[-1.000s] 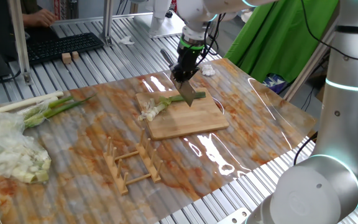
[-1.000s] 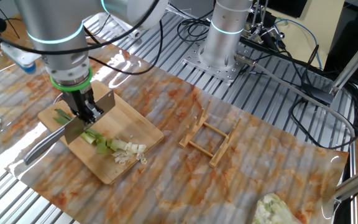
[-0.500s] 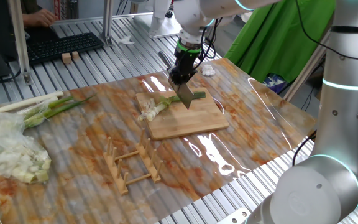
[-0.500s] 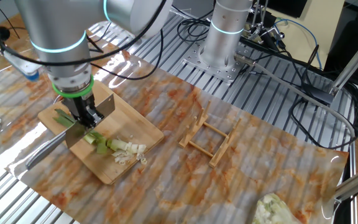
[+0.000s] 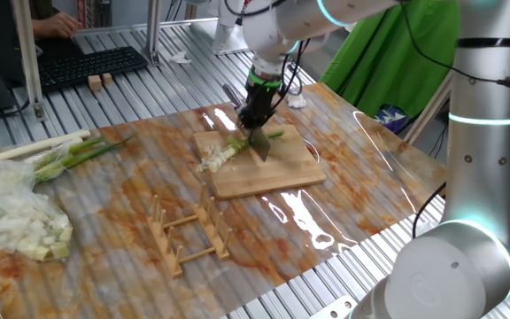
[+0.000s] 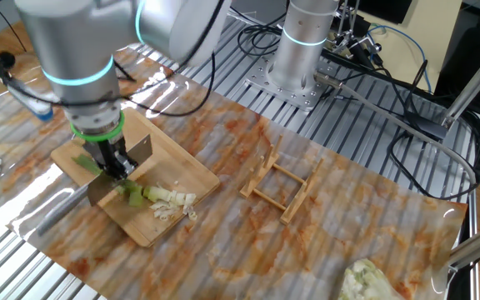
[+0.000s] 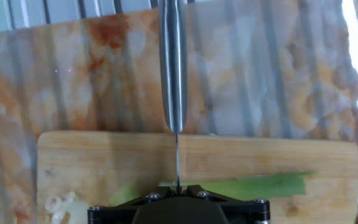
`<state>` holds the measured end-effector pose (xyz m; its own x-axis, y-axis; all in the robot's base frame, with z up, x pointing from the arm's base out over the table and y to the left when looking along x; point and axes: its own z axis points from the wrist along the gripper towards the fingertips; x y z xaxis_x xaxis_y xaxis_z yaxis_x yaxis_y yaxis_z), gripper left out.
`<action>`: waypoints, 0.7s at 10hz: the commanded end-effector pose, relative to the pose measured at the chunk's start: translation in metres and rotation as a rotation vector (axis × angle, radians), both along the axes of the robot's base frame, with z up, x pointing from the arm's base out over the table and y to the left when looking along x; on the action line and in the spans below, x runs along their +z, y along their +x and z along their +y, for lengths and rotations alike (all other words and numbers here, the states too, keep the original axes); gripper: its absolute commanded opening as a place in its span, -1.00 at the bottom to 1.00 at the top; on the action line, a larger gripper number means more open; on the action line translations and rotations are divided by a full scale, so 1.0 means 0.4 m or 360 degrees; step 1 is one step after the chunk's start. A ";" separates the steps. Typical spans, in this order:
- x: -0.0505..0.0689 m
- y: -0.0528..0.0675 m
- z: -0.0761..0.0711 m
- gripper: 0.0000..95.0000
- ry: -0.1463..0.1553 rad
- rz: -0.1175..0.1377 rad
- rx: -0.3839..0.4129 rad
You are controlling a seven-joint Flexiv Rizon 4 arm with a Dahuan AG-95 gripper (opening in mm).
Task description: Chop the scallions
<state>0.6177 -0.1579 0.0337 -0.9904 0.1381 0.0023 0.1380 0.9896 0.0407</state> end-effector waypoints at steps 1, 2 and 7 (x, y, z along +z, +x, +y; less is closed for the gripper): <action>-0.029 0.004 0.006 -1.00 -0.0017 0.0017 -0.0006; 0.010 0.003 -0.003 -1.00 -0.0021 0.0055 -0.0001; 0.092 -0.016 -0.022 -1.00 -0.0025 0.0111 -0.0028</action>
